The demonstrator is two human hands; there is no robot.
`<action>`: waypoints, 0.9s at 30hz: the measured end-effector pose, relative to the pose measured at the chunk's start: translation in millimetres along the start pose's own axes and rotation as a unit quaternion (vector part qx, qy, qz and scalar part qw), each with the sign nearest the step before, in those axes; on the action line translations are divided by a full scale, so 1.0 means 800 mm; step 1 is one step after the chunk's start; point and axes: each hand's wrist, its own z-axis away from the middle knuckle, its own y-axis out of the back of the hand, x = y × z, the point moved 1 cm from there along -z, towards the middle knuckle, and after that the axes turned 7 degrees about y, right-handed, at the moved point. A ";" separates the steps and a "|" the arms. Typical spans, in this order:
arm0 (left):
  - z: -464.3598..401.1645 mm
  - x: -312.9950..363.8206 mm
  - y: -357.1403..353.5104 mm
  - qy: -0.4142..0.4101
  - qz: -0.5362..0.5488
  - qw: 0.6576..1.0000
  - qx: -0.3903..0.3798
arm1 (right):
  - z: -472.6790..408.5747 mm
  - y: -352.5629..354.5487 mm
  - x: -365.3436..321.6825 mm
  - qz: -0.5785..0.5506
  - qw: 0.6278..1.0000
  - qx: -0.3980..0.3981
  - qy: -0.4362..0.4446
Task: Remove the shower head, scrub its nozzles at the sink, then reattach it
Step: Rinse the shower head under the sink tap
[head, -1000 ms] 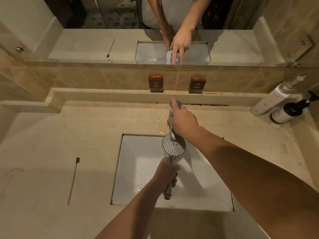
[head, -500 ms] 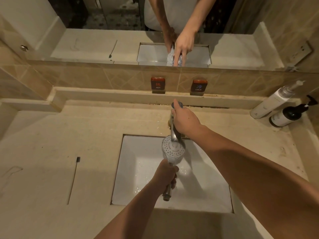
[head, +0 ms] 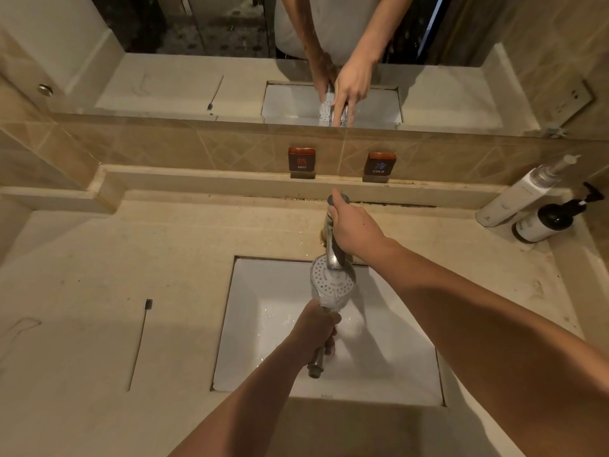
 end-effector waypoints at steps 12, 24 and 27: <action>-0.001 0.002 -0.003 0.006 -0.005 1.000 -0.006 | 0.002 0.002 -0.003 0.007 1.000 -0.002 -0.007; 0.000 -0.005 0.004 0.018 0.050 0.999 0.005 | 0.007 -0.018 0.001 0.033 0.997 0.047 -0.043; 0.004 -0.006 0.006 0.008 0.036 0.999 0.006 | 0.021 -0.032 0.000 0.044 0.996 0.059 -0.052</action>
